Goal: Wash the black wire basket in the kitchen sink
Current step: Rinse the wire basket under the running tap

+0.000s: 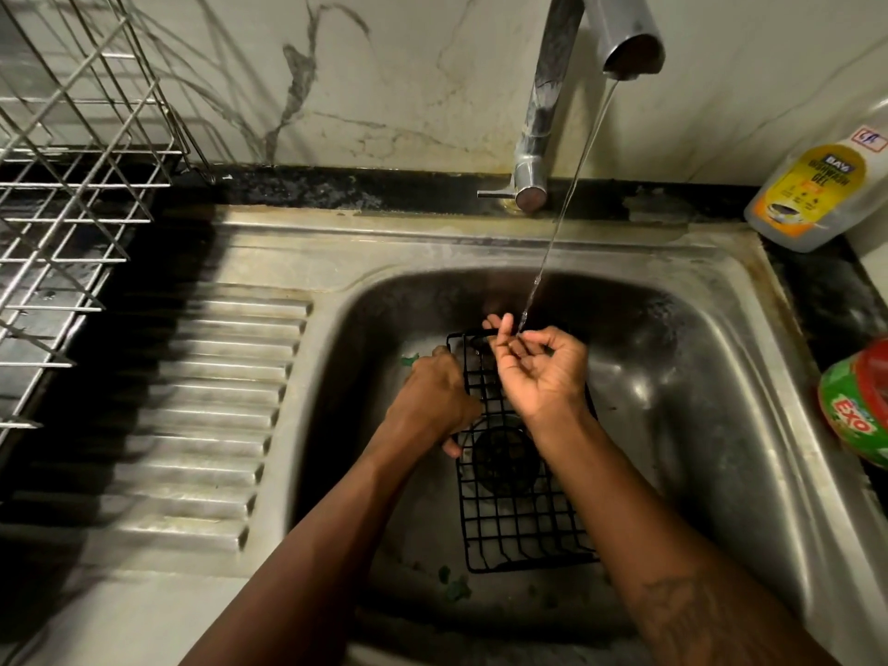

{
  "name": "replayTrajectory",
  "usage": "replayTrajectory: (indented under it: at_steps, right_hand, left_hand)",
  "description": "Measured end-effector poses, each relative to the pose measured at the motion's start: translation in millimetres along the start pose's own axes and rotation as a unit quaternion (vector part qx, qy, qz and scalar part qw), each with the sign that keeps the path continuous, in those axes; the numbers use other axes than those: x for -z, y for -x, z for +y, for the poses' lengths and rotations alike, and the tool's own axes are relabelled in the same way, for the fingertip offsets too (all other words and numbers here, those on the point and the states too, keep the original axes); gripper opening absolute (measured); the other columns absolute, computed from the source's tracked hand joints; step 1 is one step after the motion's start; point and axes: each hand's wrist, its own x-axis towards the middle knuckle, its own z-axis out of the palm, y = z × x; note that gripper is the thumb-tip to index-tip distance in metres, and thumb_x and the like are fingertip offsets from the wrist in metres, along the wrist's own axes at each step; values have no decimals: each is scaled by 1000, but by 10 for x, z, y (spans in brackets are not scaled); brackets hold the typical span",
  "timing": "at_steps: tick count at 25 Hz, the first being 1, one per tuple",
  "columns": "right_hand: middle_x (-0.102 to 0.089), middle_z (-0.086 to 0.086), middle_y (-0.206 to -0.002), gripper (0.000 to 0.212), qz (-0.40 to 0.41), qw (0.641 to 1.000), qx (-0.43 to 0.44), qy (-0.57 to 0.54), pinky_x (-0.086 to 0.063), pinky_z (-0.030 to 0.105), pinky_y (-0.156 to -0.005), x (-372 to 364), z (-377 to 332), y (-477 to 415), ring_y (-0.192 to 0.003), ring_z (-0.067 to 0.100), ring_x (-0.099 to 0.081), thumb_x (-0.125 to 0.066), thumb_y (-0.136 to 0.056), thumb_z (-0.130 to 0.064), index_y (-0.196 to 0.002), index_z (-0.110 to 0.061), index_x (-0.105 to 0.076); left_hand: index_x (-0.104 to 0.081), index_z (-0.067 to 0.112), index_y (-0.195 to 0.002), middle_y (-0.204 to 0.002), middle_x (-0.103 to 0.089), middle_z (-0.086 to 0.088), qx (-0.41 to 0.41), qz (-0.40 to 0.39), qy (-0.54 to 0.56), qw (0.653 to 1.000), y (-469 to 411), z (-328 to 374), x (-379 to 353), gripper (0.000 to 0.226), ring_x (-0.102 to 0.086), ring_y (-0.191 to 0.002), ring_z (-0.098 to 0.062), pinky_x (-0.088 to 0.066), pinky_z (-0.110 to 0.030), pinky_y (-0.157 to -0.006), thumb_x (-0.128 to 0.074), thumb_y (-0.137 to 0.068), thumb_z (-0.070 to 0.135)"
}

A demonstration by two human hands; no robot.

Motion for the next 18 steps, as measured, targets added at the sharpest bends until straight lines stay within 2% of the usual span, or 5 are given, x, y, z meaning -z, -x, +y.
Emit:
replayTrajectory:
  at_steps: [4,7,9,14,18]
  right_hand:
    - [-52,41,-127,49,28,999,6,-22,-57,27,-61,-13,-135,36,-121,36,-58,-44,-81,-2,-128,12,-48]
    - [-66,12,-119,33,12,938,43,345,-53,23,-69,83,141,71,-94,14,-63,-45,-88,1,-115,-6,-63]
    - [-59,5,-141,48,-38,771,92,630,-52,18,-80,217,261,4,-118,13,-61,-51,-92,4,-136,-13,-57]
    - [-50,-1,-150,73,-43,161,269,949,-53,37,-88,305,117,4,-124,24,-59,-75,-85,-24,-150,-30,-42]
    - [-70,4,-108,28,27,177,353,918,-49,30,-70,134,-44,68,-97,22,-61,-64,-83,-11,-108,-21,-73]
  left_hand:
    - [-46,8,-109,-92,-48,-7,-1,-2,13,1000,21,8,-8,31,-70,-46,-19,-55,-26,-41,-67,-88,5]
    - [-46,9,-98,-83,-48,-5,-14,3,14,1000,44,7,-6,22,-69,-46,-21,-55,-27,-40,-67,-90,7]
    - [-47,11,-92,-86,-54,-7,-22,14,19,999,31,-8,8,24,-68,-44,-20,-53,-25,-39,-70,-90,13]
    - [-51,13,-91,-98,-57,-6,-28,40,-12,999,1,-22,26,21,-63,-47,-12,-49,-20,-36,-72,-85,15]
    - [-50,9,-94,-100,-57,-13,4,33,1,999,17,-30,13,20,-69,-46,-22,-56,-28,-40,-65,-83,1]
